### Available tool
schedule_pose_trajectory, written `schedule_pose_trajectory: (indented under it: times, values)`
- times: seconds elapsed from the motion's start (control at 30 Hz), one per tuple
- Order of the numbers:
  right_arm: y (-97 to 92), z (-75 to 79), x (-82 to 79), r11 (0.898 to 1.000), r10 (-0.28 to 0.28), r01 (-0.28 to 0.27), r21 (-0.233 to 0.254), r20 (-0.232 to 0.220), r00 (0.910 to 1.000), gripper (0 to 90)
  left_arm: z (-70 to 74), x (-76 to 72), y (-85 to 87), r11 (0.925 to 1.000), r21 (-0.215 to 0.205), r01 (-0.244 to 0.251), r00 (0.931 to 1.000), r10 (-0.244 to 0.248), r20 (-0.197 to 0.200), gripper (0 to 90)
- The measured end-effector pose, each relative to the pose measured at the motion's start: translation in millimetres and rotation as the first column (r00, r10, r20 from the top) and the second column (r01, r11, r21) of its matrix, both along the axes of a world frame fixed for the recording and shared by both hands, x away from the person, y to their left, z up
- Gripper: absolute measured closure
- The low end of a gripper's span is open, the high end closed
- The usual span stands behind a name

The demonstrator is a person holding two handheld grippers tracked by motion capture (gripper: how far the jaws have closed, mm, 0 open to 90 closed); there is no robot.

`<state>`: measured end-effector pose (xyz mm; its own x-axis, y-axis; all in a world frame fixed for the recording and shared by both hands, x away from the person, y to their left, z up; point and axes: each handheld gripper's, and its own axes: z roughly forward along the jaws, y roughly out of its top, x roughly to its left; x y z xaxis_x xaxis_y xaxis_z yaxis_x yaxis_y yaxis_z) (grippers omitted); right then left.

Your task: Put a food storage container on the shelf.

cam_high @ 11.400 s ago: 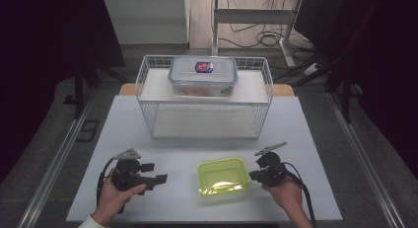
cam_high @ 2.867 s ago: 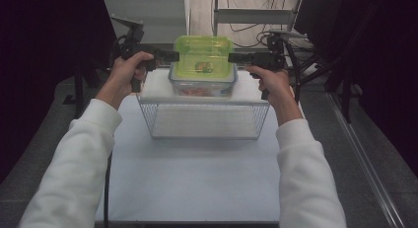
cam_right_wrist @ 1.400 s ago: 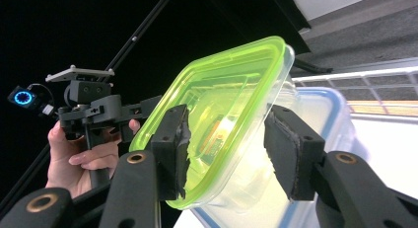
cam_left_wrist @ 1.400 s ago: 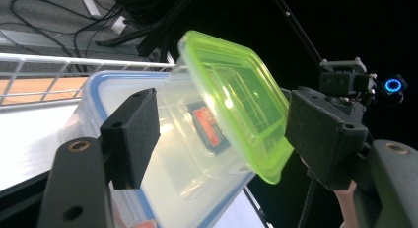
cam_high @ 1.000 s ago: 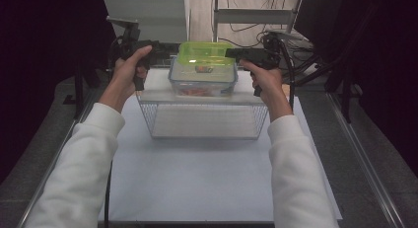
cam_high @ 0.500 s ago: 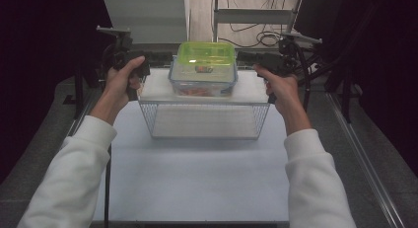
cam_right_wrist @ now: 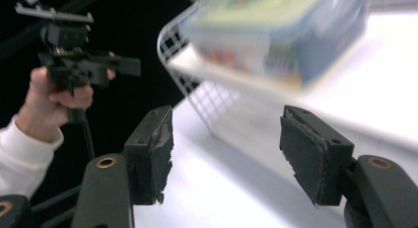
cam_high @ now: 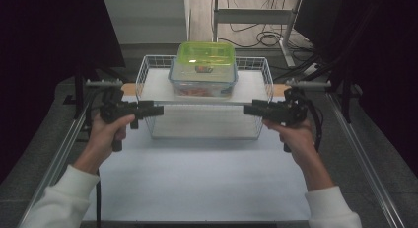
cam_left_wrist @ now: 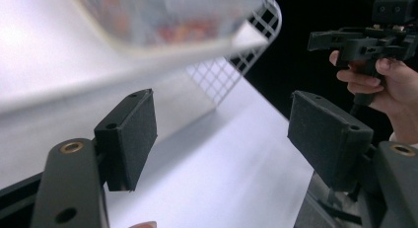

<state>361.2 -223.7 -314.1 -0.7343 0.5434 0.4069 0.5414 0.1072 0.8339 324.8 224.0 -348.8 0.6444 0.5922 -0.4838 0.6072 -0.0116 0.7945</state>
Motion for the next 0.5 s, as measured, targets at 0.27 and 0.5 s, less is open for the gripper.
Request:
schedule_pose_trajectory:
  times: [0.27, 0.5]
  values:
    - [-9.8, -61.3, -44.6, 0.993, 0.029, -0.029, -0.115, 0.0, 0.9996, 34.5, -48.8, -42.7, -9.5, 0.9955, 0.095, 0.009, 0.9999, -0.01, 0.008, 26.2]
    - [-14.8, -104.0, -64.6, 0.982, 0.031, -0.034, -0.184, -0.022, 0.9993, 32.6, -88.6, -66.2, -17.8, 0.986, 0.165, 0.027, 0.9992, -0.022, -0.034, 25.5]
